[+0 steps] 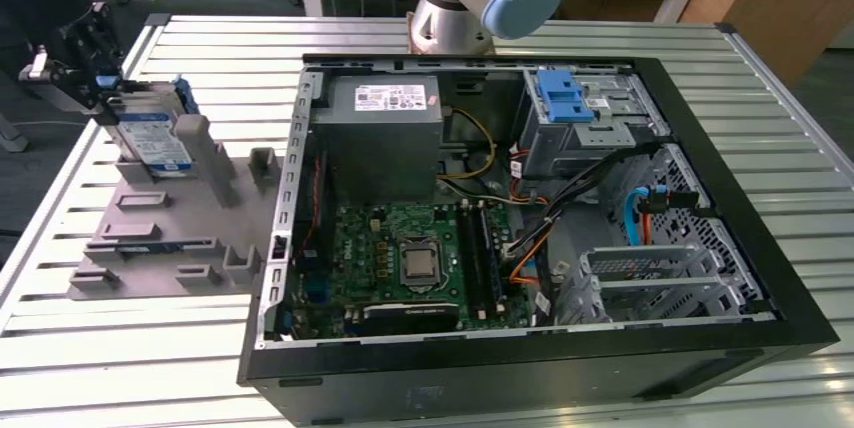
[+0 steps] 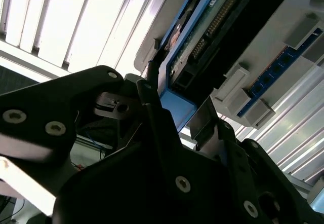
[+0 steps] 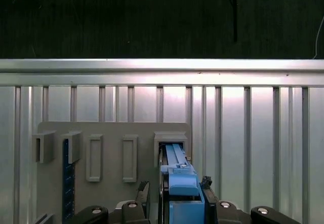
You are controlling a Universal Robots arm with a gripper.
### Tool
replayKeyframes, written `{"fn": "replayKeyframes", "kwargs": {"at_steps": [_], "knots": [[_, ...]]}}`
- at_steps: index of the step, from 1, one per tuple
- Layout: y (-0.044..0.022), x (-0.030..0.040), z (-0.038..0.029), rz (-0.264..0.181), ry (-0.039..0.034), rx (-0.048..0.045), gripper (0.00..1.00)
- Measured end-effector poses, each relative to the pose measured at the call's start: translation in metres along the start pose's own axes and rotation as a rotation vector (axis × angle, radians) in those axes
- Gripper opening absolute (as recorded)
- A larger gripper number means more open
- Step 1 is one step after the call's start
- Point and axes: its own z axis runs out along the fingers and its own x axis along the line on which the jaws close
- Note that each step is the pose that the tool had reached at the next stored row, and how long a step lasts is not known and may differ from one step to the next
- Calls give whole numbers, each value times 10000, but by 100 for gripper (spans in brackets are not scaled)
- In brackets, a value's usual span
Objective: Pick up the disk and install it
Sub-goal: 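Pick up the disk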
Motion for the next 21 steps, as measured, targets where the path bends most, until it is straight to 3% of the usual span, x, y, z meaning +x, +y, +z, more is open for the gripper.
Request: {"fn": "replayKeyframes", "kwargs": {"at_steps": [10,21], "knots": [[0,0,-14,-1,1,-1,36],[0,1,-101,-1,0,0,36]]}}
